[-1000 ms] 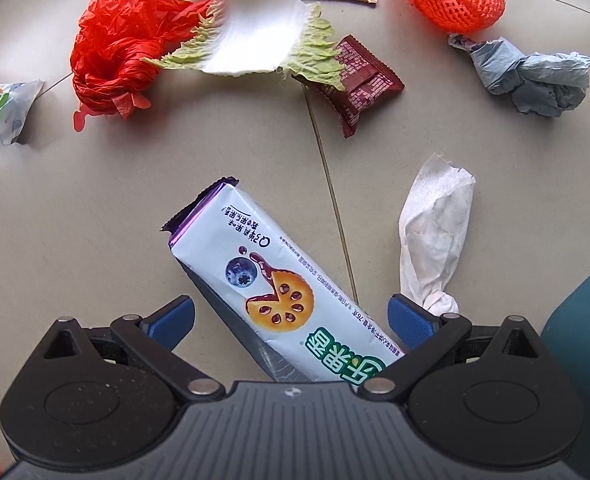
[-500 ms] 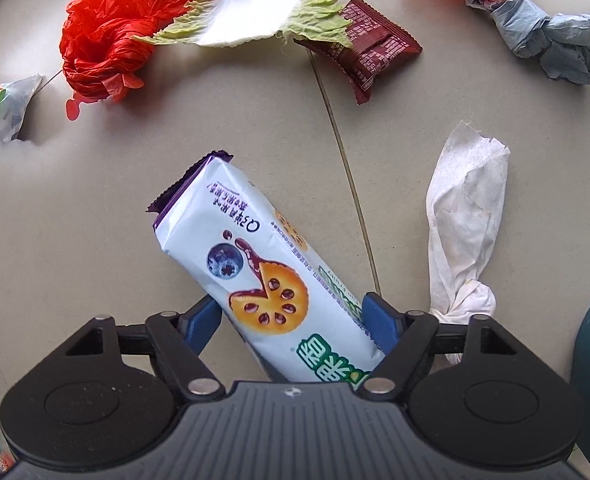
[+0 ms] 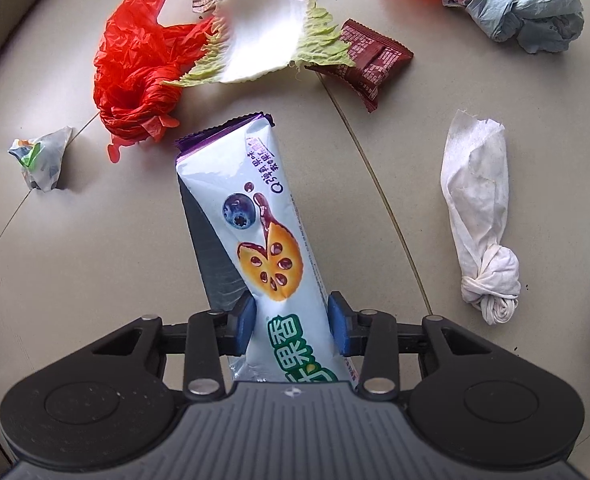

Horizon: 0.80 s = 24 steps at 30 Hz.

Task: Collect trash
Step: 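Lift the biscuit wrapper over the teal bin and open the left gripper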

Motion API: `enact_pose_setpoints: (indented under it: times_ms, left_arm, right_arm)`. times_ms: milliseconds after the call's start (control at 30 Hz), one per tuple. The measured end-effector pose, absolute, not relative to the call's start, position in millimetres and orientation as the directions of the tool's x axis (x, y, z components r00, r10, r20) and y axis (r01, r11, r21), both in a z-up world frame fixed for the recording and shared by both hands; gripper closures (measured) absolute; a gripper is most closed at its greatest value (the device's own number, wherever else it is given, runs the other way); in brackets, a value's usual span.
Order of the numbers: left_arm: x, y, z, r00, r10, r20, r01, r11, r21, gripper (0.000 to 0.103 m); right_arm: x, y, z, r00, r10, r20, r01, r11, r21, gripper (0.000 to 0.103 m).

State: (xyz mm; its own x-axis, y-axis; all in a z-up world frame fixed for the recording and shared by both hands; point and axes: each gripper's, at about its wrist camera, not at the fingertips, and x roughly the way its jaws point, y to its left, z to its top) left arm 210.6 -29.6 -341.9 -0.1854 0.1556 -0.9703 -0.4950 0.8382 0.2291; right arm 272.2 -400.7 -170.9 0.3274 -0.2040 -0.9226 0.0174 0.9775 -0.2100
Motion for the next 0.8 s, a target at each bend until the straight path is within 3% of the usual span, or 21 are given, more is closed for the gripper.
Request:
enact_pose_setpoints:
  times_ms: [367,800]
  left_arm:
    - [222.6,-40.0,-245.3,-0.035,0.127,-0.991,-0.372,0.919,0.131,0.065]
    - [262.5,-98.6,-97.4,0.143,0.023,-0.989,-0.055,0.998,0.015,0.065]
  right_arm:
    - [275.9,-389.6,-167.0,0.326,-0.214,-0.921,-0.010,0.973,-0.230,0.094]
    - [281.9,-370.8,-160.8,0.327,-0.223,-0.918,-0.058,0.965,-0.255,0.093]
